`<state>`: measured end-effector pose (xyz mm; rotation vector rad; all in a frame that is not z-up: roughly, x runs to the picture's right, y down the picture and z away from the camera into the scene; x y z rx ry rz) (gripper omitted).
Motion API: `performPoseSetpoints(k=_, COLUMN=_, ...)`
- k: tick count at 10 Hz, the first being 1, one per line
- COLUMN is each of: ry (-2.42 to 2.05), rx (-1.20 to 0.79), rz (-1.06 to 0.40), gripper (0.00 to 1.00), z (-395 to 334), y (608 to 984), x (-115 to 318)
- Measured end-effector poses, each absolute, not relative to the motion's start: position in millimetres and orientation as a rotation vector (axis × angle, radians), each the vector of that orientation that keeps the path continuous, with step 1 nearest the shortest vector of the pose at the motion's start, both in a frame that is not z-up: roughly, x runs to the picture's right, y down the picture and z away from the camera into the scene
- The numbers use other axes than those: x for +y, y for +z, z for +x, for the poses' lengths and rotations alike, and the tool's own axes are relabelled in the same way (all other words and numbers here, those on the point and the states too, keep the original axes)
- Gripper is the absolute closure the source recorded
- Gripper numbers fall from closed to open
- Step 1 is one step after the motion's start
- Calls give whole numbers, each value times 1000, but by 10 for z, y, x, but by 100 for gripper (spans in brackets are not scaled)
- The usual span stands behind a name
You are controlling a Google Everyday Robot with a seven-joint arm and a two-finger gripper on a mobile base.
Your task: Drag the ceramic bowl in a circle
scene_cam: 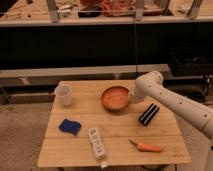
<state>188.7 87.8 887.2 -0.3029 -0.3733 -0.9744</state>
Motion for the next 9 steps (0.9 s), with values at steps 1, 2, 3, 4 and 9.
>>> performPoseSetpoints(k=1, ry=-934, rx=-363, rz=-312, gripper=96, z=2118, y=8842, x=963)
performPoseSetpoints(k=2, ry=-907, rx=-356, rz=-322, gripper=96, z=2262, y=8786, x=1097)
performPoseSetpoints(k=3, ry=-895, rx=-353, rz=-326, gripper=96, z=2327, y=8718, x=1211)
performPoseSetpoints(k=4, ry=-887, rx=-351, rz=-328, gripper=96, z=2360, y=8616, x=1361)
performPoseSetpoints(k=9, ry=-984, rx=-350, rz=-315, gripper=96, z=1823, y=8078, x=1927)
